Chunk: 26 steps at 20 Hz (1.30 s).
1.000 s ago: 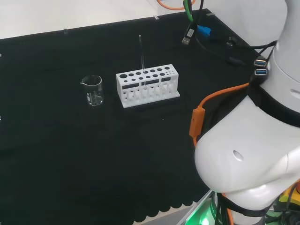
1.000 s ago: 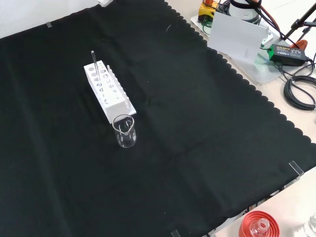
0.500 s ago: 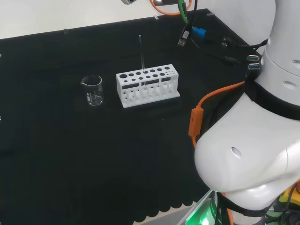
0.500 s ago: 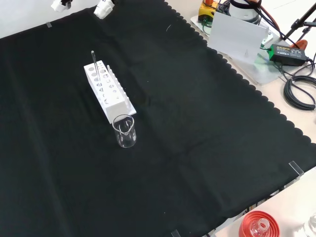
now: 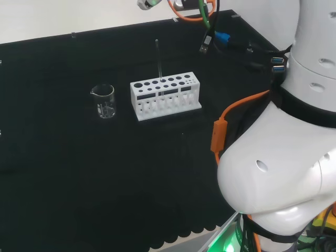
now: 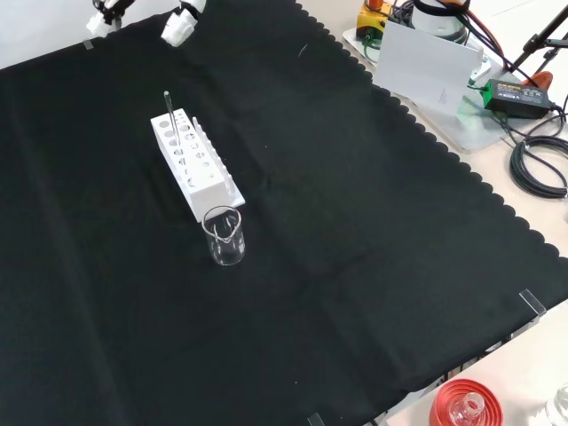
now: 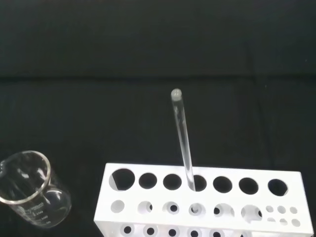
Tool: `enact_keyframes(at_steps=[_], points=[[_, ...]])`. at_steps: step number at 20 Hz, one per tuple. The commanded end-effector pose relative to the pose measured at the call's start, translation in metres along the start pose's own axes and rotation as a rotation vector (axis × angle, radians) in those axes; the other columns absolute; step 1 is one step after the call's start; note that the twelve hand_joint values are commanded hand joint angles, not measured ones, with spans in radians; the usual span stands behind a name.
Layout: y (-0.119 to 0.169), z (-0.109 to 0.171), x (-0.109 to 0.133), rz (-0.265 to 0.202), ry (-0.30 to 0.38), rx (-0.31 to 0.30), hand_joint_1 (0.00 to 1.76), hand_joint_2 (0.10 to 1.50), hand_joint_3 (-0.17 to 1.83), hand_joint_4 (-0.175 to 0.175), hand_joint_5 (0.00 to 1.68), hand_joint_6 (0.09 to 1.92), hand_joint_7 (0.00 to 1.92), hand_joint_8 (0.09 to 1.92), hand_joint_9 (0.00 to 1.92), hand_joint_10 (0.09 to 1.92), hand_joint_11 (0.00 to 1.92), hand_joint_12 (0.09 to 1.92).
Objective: Take the glass rod from the white test tube rack.
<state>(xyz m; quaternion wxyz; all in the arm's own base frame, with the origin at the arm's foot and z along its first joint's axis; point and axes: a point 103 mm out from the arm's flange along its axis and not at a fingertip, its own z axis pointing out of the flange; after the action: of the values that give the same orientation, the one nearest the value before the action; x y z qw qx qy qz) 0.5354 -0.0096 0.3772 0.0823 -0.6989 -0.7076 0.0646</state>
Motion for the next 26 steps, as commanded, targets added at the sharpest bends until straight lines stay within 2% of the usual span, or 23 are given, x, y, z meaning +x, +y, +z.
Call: enact_keyframes(at_steps=[1,17,26], points=[[0.009,0.014,-0.007,-0.007,0.008,0.013,0.43,0.92,0.41,-0.073,0.22,0.09,0.15,0.83,0.37,0.92,0.32,1.43],[0.012,0.056,-0.013,-0.023,0.011,0.074,0.43,0.93,0.41,-0.076,0.26,0.09,0.18,0.84,0.38,0.92,0.33,1.43],[0.007,0.068,-0.009,-0.029,0.009,0.093,0.43,0.93,0.41,-0.080,0.30,0.09,0.22,0.85,0.39,0.92,0.33,1.43]])
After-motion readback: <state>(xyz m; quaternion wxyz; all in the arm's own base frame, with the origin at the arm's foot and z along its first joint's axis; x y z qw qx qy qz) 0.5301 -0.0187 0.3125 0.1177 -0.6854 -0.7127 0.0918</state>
